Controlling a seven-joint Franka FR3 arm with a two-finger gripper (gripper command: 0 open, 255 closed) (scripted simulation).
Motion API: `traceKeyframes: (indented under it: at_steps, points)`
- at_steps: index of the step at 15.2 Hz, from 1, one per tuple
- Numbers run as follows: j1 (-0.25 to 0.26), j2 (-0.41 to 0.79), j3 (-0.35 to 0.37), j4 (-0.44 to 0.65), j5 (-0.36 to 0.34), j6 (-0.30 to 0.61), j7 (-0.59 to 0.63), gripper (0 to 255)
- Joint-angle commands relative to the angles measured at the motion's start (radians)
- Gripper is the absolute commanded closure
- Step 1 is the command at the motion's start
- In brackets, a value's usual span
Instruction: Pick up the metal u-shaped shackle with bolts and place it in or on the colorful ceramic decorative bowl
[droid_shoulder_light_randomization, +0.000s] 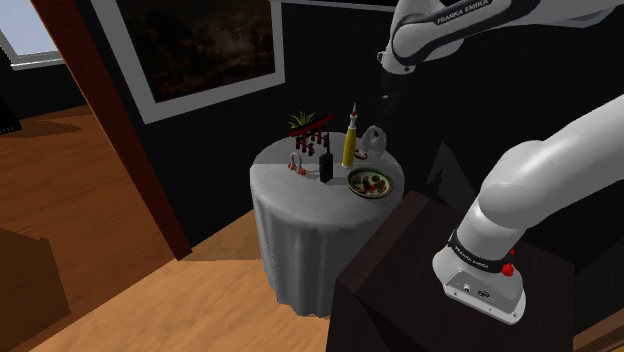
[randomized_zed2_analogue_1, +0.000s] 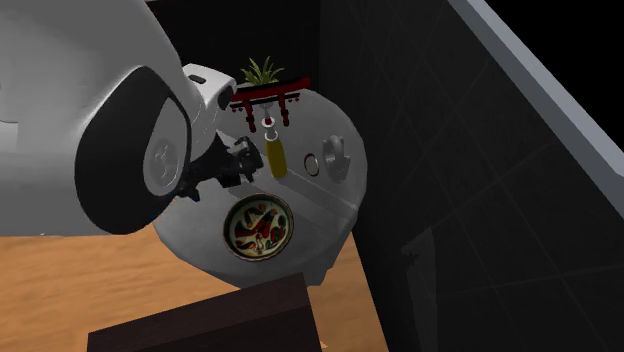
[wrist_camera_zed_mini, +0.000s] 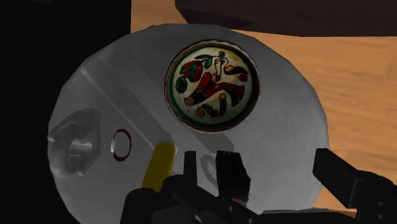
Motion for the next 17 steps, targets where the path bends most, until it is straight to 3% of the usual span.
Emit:
traceKeyframes:
  at_steps: [1,5,9,14,17]
  points:
    - [-0.010,0.057,-0.036,0.001,-0.007,0.074,-0.031,0]
    - [-0.015,0.188,-0.105,0.037,0.010,0.203,-0.100,0]
    - [-0.010,0.333,-0.172,0.093,0.073,0.317,-0.192,0]
    - [-0.012,0.531,-0.230,0.195,0.236,0.428,-0.356,0]
    - [-0.042,0.653,-0.229,0.275,0.366,0.468,-0.470,0]
